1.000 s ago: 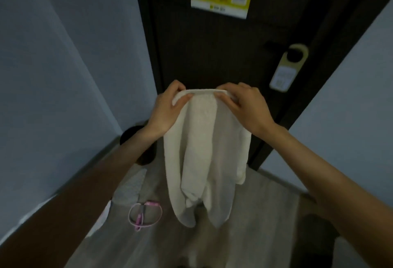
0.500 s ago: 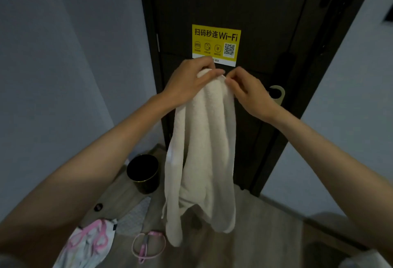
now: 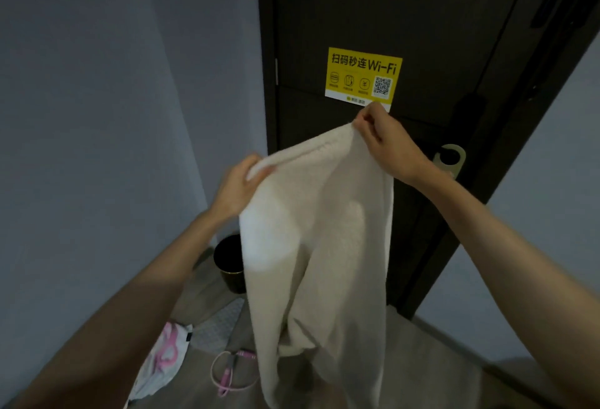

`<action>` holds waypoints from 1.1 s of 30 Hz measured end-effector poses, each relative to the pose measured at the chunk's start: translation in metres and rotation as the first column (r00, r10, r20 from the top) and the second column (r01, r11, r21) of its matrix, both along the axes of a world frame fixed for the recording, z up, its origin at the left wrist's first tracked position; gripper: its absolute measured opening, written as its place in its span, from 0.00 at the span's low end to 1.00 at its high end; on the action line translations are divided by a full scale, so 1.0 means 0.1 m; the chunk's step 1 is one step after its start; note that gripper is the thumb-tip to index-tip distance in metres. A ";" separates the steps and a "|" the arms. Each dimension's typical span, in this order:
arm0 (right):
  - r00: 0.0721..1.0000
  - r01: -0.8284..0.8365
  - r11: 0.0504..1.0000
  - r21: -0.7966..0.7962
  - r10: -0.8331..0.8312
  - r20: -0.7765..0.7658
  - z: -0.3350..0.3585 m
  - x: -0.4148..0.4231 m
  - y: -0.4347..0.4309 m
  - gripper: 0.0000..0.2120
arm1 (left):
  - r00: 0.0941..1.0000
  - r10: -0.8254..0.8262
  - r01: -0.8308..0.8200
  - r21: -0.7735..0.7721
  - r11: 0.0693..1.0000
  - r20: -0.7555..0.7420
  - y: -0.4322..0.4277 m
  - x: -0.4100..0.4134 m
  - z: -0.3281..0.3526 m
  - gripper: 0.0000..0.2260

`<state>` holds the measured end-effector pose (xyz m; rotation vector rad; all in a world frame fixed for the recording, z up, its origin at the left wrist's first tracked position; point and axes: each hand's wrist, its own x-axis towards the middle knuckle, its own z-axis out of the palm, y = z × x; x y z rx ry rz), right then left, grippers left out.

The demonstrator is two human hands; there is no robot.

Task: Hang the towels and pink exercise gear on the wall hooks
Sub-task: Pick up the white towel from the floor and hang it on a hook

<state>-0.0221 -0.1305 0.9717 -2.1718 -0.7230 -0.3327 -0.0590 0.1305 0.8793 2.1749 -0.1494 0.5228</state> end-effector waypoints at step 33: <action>0.992 0.041 0.974 -0.224 -0.013 0.122 0.11 0.13 0.61 0.14 | 0.965 0.205 -0.232 0.172 0.957 0.163 0.60 -0.41 0.71 0.21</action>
